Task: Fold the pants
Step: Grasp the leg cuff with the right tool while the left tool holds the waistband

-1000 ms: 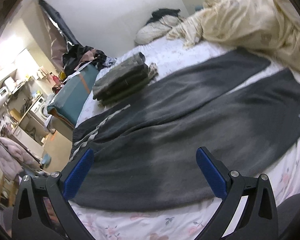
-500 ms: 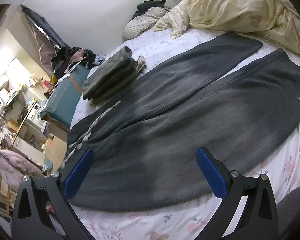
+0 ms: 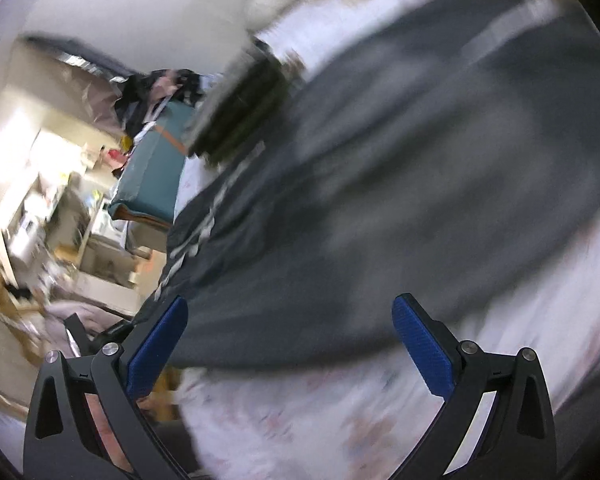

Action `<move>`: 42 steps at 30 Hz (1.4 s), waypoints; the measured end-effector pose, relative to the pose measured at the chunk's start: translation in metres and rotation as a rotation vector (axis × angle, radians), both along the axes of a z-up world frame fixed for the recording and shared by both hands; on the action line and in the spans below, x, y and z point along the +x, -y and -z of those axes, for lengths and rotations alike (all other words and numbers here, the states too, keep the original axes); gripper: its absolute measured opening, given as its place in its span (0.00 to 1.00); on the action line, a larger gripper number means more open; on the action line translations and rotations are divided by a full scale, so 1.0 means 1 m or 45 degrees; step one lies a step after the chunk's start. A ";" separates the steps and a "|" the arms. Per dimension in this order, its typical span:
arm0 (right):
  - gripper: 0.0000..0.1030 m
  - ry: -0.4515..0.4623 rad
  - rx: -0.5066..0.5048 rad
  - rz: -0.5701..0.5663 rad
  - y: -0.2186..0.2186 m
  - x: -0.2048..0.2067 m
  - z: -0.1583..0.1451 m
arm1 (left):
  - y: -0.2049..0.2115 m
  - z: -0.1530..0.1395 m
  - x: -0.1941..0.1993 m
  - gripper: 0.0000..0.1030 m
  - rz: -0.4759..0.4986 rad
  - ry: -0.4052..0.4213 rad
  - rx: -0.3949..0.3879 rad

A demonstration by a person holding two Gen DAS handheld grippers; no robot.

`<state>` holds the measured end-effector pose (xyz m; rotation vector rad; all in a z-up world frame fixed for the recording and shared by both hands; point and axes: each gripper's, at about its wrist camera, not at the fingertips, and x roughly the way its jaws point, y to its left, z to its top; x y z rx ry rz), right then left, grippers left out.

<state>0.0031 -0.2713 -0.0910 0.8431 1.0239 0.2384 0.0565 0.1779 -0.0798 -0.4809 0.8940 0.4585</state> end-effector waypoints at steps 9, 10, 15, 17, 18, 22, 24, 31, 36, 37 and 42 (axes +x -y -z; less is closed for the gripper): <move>1.00 -0.147 0.081 0.137 -0.023 -0.026 0.058 | 0.002 0.003 0.005 0.23 0.012 -0.042 0.029; 1.00 -0.147 0.059 0.156 -0.019 -0.021 0.063 | 0.003 0.004 0.005 0.23 0.009 -0.051 0.038; 1.00 -0.142 -0.069 0.359 0.031 -0.004 0.088 | 0.012 0.005 0.011 0.23 0.013 -0.103 0.141; 0.98 -0.106 0.021 0.463 0.067 -0.001 0.094 | 0.013 0.006 0.011 0.23 0.007 -0.111 0.151; 0.98 -0.098 0.042 0.529 0.084 0.000 0.093 | 0.013 0.007 0.011 0.23 0.007 -0.114 0.159; 0.97 -0.088 0.023 0.814 0.161 -0.006 0.089 | 0.013 0.013 0.012 0.23 0.026 -0.148 0.234; 0.96 -0.080 0.040 0.918 0.195 -0.007 0.088 | 0.008 0.020 0.010 0.23 0.017 -0.165 0.200; 0.95 -0.121 -0.162 1.220 0.299 0.003 0.068 | 0.009 0.025 0.011 0.23 0.054 -0.181 0.222; 0.93 -0.201 -0.382 1.347 0.345 0.013 0.064 | 0.015 0.027 0.011 0.23 0.082 -0.200 0.264; 0.88 -0.208 -0.408 1.384 0.353 0.011 0.064 | 0.015 0.026 0.011 0.23 0.085 -0.198 0.264; 0.10 -0.282 -0.463 1.496 0.375 0.001 0.066 | 0.010 0.029 0.012 0.23 0.075 -0.211 0.216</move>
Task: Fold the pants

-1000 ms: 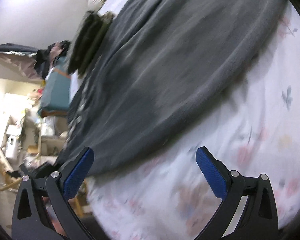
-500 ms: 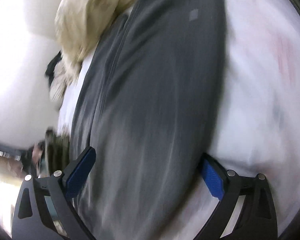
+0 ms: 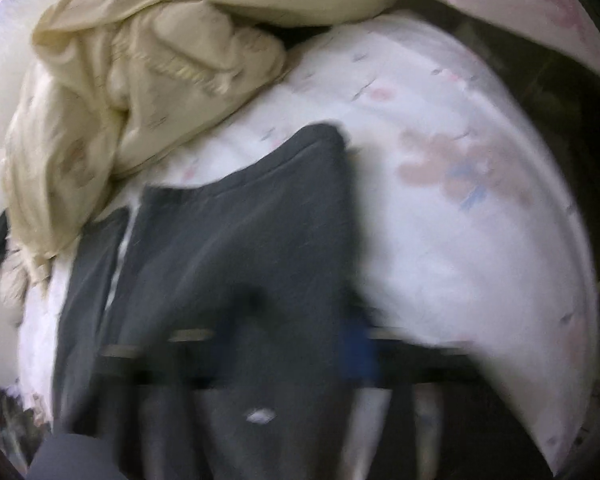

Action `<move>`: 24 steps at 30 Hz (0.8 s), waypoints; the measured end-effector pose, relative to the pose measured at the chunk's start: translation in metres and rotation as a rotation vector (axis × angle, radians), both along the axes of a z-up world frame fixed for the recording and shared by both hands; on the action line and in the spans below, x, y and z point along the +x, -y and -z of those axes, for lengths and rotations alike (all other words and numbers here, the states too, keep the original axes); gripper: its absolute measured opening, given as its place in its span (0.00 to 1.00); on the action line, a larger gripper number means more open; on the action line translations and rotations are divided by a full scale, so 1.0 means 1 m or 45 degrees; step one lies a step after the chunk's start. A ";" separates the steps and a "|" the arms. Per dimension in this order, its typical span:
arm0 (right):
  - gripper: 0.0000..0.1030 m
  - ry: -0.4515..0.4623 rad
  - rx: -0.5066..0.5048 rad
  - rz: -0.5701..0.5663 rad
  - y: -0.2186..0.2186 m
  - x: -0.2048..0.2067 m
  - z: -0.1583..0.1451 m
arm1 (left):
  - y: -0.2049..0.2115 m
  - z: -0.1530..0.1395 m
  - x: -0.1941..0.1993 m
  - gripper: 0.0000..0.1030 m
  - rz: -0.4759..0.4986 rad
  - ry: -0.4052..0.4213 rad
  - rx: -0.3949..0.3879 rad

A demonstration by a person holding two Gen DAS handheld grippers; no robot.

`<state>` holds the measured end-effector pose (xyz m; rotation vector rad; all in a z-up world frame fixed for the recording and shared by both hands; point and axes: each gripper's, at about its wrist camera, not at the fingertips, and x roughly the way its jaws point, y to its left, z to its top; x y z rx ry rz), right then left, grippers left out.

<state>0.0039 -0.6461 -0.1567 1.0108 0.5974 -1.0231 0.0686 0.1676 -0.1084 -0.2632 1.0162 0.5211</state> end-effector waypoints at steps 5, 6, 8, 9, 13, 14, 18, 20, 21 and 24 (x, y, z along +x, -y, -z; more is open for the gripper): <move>0.04 0.020 -0.092 -0.054 -0.006 0.019 -0.034 | -0.010 0.000 -0.001 0.22 -0.071 0.007 -0.122; 0.03 0.042 -0.113 -0.082 -0.007 0.024 -0.045 | -0.010 -0.002 -0.002 0.22 -0.076 0.017 -0.139; 0.03 0.065 -0.116 -0.092 -0.010 0.031 -0.066 | -0.016 -0.006 -0.002 0.22 -0.098 0.026 -0.201; 0.03 0.086 -0.105 -0.093 -0.010 0.035 -0.077 | -0.022 -0.009 -0.002 0.22 -0.118 0.029 -0.256; 0.03 0.128 -0.146 -0.170 -0.007 0.059 -0.123 | -0.039 -0.022 0.002 0.22 -0.131 0.023 -0.420; 0.03 0.121 -0.167 -0.197 -0.007 0.065 -0.134 | -0.042 -0.028 0.004 0.22 -0.123 0.024 -0.443; 0.03 0.120 -0.169 -0.297 -0.003 0.093 -0.169 | -0.054 -0.043 0.015 0.22 -0.106 -0.008 -0.488; 0.03 0.116 -0.193 -0.353 -0.006 0.107 -0.183 | -0.056 -0.051 0.025 0.22 -0.100 -0.014 -0.498; 0.03 0.094 -0.213 -0.397 -0.007 0.120 -0.189 | -0.057 -0.052 0.030 0.21 -0.097 -0.026 -0.502; 0.03 0.150 -0.190 -0.446 -0.008 0.138 -0.196 | -0.062 -0.058 0.047 0.21 -0.098 -0.060 -0.534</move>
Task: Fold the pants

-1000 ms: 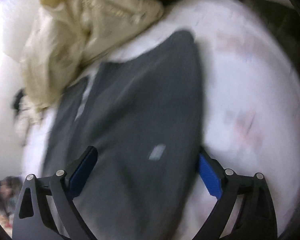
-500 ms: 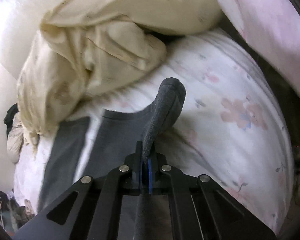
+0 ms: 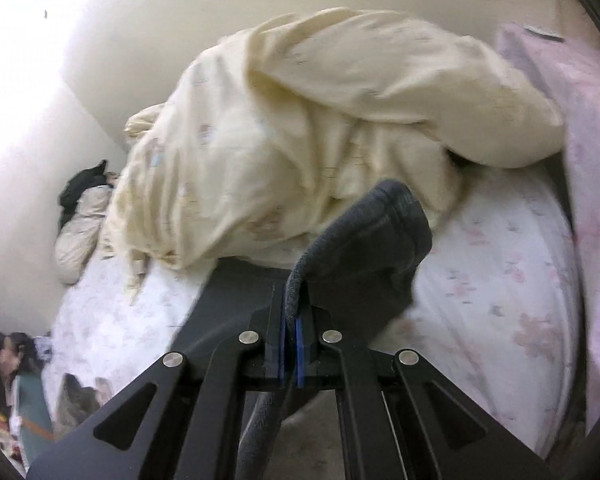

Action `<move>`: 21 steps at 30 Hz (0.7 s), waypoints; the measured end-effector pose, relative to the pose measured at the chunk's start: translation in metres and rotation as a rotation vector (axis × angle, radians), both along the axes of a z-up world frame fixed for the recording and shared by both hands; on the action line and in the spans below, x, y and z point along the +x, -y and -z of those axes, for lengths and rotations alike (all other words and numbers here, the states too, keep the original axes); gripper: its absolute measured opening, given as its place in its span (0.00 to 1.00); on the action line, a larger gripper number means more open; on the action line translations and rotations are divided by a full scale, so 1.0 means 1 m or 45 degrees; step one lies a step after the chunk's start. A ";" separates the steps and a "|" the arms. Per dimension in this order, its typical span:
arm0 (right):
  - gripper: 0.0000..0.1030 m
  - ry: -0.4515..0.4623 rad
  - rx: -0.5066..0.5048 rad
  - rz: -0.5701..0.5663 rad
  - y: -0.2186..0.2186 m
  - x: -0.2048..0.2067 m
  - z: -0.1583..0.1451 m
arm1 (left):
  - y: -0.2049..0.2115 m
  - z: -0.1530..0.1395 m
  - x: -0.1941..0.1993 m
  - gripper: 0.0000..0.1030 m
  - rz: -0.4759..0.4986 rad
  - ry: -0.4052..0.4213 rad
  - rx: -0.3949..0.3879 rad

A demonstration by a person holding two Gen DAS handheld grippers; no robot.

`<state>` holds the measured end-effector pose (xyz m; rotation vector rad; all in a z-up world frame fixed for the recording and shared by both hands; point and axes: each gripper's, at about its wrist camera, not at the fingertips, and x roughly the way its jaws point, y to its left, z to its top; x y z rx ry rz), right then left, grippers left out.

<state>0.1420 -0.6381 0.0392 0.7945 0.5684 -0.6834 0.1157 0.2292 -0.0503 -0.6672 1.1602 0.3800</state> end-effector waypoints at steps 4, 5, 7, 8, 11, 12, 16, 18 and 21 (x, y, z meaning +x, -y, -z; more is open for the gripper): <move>0.03 0.003 -0.099 -0.127 -0.013 0.039 -0.016 | -0.002 -0.009 0.024 0.21 0.053 -0.011 0.020; 0.03 -0.007 -0.113 -0.144 -0.014 0.049 -0.017 | -0.003 -0.009 0.032 0.21 0.071 -0.028 0.022; 0.03 -0.051 -0.131 -0.176 -0.014 0.076 -0.014 | -0.003 -0.010 0.052 0.22 0.099 -0.055 0.025; 0.03 -0.072 -0.141 -0.189 -0.013 0.088 -0.011 | -0.003 -0.012 0.065 0.22 0.119 -0.061 0.032; 0.03 -0.153 -0.181 -0.242 -0.015 0.133 0.000 | -0.001 -0.018 0.105 0.22 0.163 -0.061 0.089; 0.03 -0.180 -0.195 -0.263 -0.016 0.151 0.005 | 0.000 -0.018 0.118 0.22 0.182 -0.066 0.111; 0.03 -0.322 -0.286 -0.349 -0.028 0.226 0.031 | 0.005 -0.004 0.186 0.22 0.254 -0.117 0.226; 0.03 -0.396 -0.329 -0.383 -0.036 0.260 0.048 | 0.009 0.010 0.217 0.22 0.289 -0.169 0.282; 0.03 -0.488 -0.412 -0.446 -0.051 0.310 0.078 | 0.014 0.040 0.260 0.23 0.357 -0.254 0.378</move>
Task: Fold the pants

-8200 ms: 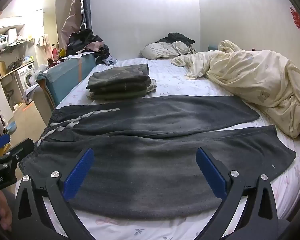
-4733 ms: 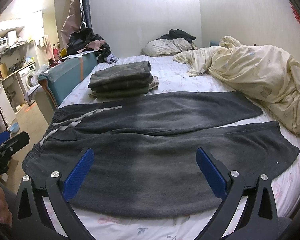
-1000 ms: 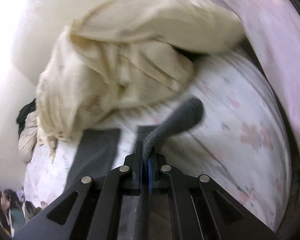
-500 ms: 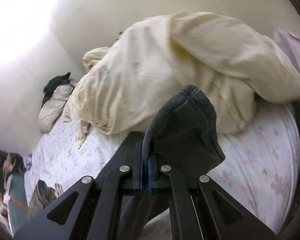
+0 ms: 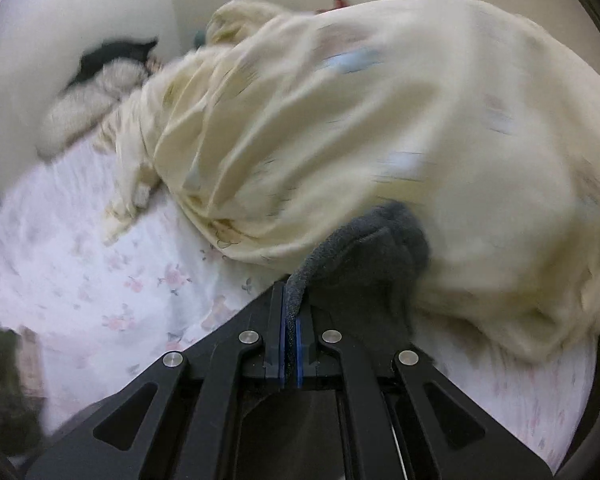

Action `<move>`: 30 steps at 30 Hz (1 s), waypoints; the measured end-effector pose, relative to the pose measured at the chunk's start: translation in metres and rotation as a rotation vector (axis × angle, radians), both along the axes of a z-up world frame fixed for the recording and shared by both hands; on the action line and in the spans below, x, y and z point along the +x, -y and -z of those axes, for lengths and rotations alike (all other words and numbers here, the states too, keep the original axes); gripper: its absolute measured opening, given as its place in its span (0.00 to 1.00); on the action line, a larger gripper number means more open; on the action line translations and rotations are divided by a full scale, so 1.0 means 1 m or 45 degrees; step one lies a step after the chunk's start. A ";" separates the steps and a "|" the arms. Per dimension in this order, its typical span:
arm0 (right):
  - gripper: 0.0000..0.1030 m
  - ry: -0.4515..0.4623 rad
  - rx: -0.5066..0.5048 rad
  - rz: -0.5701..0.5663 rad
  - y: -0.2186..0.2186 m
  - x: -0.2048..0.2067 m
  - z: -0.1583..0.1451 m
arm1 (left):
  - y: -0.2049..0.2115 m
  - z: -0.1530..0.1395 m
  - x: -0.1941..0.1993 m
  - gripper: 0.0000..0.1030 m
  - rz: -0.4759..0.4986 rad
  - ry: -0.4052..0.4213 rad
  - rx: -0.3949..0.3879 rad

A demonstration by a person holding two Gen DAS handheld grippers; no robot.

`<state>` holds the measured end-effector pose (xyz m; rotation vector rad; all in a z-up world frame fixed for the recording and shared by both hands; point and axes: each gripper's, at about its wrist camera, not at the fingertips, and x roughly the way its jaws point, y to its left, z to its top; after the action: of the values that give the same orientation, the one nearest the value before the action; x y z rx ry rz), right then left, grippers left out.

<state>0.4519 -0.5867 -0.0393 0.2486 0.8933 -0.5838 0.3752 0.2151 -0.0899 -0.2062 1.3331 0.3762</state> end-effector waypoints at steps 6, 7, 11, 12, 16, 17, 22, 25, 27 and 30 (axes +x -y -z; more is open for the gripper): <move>0.03 -0.190 -0.088 -0.114 -0.019 0.066 0.060 | -0.006 0.045 0.035 0.27 -0.013 -0.069 0.059; 0.03 -0.203 -0.083 -0.118 -0.019 0.069 0.066 | -0.008 0.048 0.035 0.31 -0.022 -0.057 0.052; 0.17 -0.240 -0.025 -0.143 -0.015 0.071 0.077 | -0.012 0.044 0.030 0.74 -0.007 0.027 0.079; 0.26 -0.239 -0.023 -0.148 -0.015 0.068 0.075 | -0.012 0.035 0.024 0.81 -0.008 0.098 0.069; 0.71 -0.150 -0.073 -0.178 -0.025 0.050 0.048 | -0.006 -0.002 -0.007 0.81 -0.040 0.350 0.024; 0.71 -0.113 -0.108 -0.197 -0.032 0.043 0.037 | -0.001 -0.013 -0.017 0.81 -0.044 0.424 0.058; 0.71 0.020 -0.025 -0.518 -0.103 -0.002 0.019 | 0.059 -0.008 -0.049 0.84 0.322 0.495 0.166; 0.65 -0.035 0.141 -0.809 -0.177 -0.029 0.043 | 0.089 0.029 -0.047 0.80 0.488 0.367 0.223; 0.53 -0.082 0.208 -0.954 -0.223 -0.042 0.063 | 0.092 0.050 -0.037 0.68 0.502 0.305 0.235; 0.32 -0.191 0.222 -1.061 -0.275 -0.042 0.102 | 0.080 0.073 -0.015 0.59 0.471 0.262 0.328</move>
<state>0.4096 -0.3117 -0.1413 -0.0255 1.0945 0.2529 0.3603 0.1355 -0.1631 0.2111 1.0796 0.2028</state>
